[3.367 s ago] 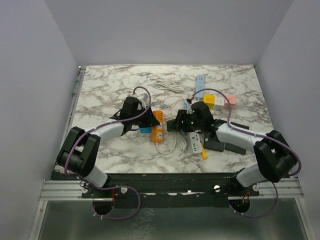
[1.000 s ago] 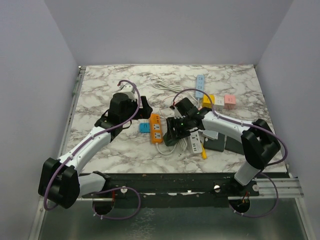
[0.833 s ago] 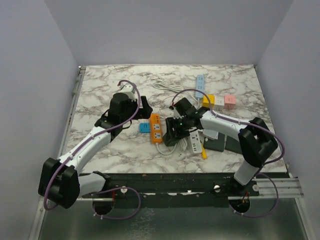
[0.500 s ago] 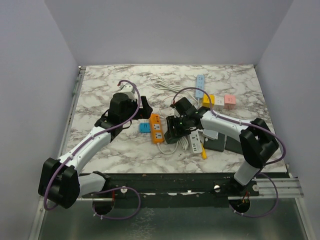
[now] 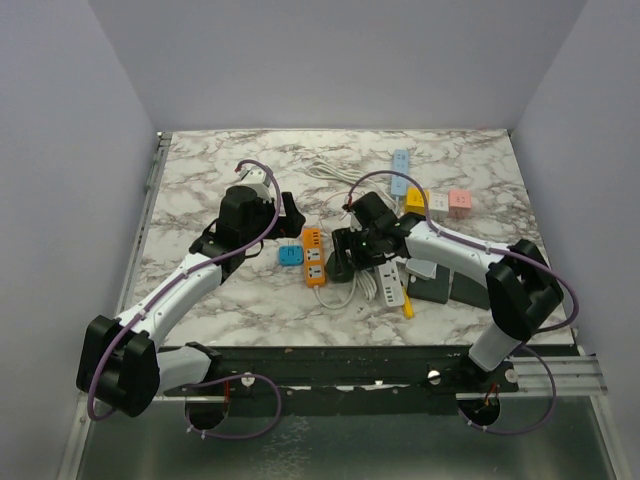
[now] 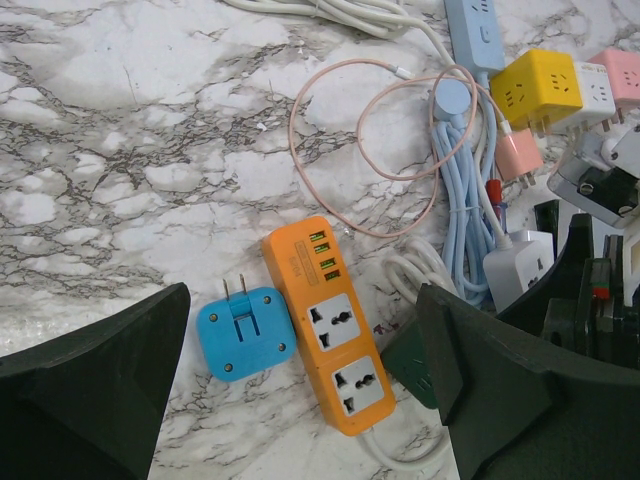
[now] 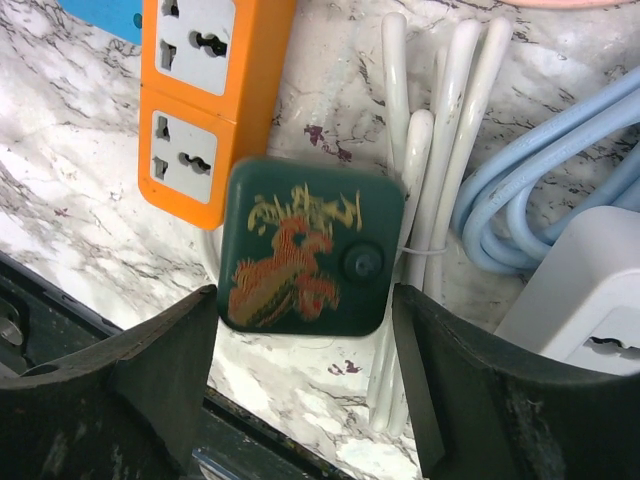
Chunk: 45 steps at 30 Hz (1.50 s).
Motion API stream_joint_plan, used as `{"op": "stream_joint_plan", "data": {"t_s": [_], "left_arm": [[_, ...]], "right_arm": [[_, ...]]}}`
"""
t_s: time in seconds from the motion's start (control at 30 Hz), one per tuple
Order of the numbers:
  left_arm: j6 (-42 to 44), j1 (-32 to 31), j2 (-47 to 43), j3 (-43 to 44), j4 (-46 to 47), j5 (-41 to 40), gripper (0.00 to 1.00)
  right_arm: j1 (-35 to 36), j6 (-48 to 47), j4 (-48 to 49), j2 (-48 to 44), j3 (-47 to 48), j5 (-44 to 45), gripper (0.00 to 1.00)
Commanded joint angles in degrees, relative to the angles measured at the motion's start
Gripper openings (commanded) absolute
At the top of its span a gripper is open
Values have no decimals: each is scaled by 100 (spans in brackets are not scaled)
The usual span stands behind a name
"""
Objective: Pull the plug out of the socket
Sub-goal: Place the plug at the center of the board, then reset both arms
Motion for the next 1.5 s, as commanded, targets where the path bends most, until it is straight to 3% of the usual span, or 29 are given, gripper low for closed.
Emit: {"op": "stream_joint_plan", "data": {"t_s": [0.0, 0.5, 0.63, 0.97, 1.2, 1.47], "left_arm": [[71, 28, 0, -72, -51, -82, 99], [7, 99, -236, -159, -128, -836, 99], [-128, 441, -148, -156, -122, -563, 99], [-235, 967, -312, -157, -118, -739, 99], [11, 994, -921, -151, -127, -1281, 99], [471, 995, -1579, 24, -101, -1323, 99]], "right_arm": [[4, -68, 140, -271, -29, 177, 76], [-10, 287, 1204, -1452, -647, 977, 82], [-143, 243, 1202, -1568, -743, 1313, 84], [-1611, 237, 1316, -2386, -1459, 1066, 84], [-2217, 65, 1316, -3286, -1716, 1963, 85], [-2247, -622, 1760, -4365, -1880, 2878, 84]]}}
